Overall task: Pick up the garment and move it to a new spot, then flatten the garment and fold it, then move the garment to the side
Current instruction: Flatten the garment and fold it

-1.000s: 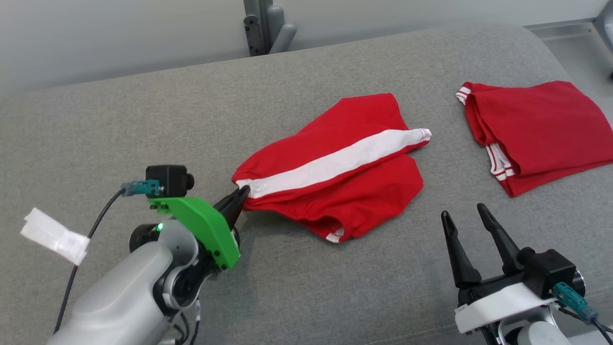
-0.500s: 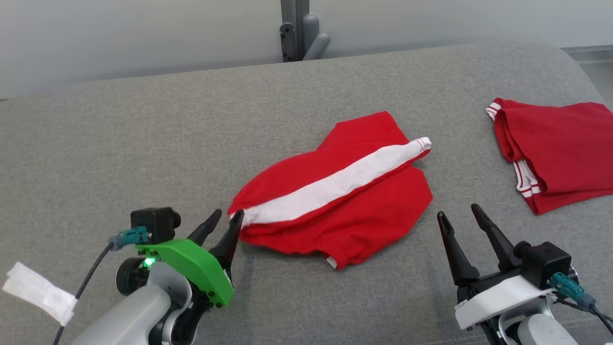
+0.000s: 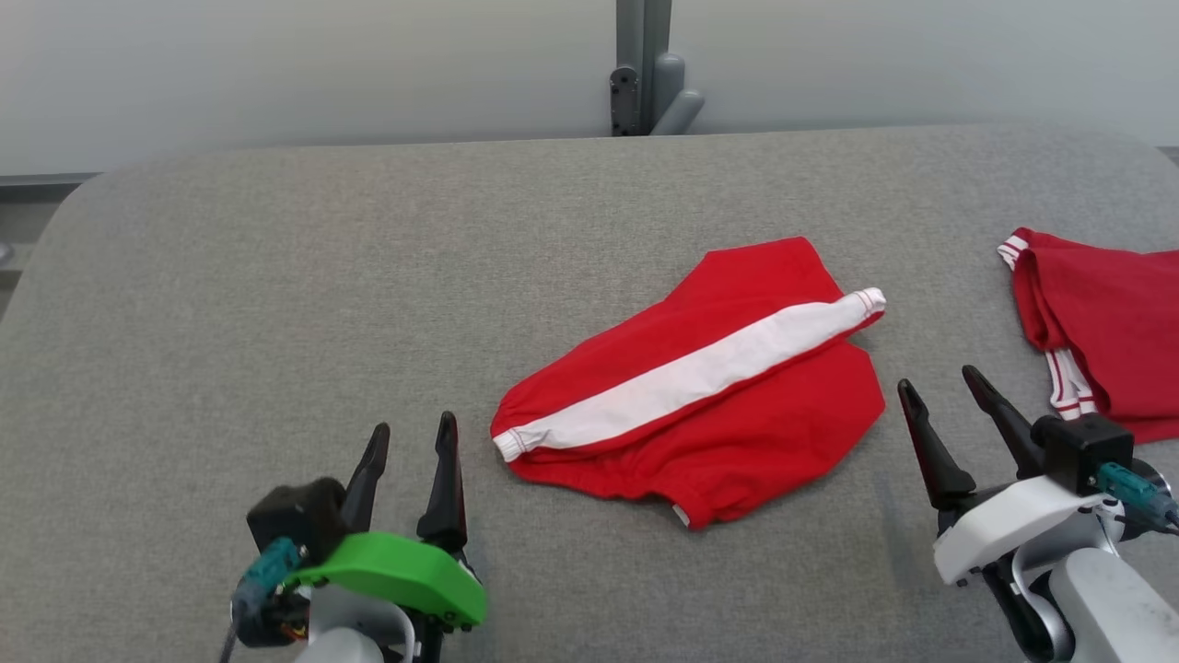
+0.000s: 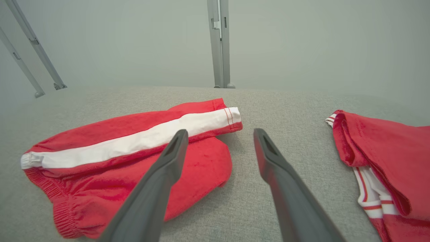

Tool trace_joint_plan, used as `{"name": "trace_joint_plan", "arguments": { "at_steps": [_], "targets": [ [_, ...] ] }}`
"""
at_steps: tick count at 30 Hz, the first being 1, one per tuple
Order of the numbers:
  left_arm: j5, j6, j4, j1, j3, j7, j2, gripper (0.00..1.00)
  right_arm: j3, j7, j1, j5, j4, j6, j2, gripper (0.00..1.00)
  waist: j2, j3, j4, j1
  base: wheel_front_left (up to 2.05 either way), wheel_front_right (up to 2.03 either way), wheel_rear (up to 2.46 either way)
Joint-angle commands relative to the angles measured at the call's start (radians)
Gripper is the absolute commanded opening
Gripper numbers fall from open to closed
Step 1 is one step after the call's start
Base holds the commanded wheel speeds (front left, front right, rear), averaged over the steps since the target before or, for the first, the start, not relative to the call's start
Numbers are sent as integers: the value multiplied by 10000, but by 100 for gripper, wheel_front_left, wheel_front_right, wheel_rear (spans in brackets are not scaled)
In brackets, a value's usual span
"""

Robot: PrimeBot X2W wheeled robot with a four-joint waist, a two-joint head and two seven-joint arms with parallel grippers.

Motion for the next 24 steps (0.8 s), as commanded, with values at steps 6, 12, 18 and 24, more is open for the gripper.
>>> {"name": "trace_joint_plan", "arguments": {
  "at_steps": [6,12,18,24],
  "targets": [
    [2855,585,-601,1583,1482,-36,-1291,100,545,-6,-1078,282,1394,-16,-995,100,0,-9,823,0,0,0,0],
    [4779,355,-589,2250,2019,-36,-2091,100,1119,-6,-2119,892,2473,-16,-1707,100,0,219,1349,0,0,0,0],
    [5556,-261,-434,2500,2546,-38,-2595,100,2243,198,-3145,1958,3485,-16,-2177,100,0,495,1696,0,0,0,0],
    [5973,-723,-66,2439,2732,-37,-2835,100,3161,631,-3906,3164,4275,-16,-2323,100,0,699,1928,0,0,0,0]
  ]
}}
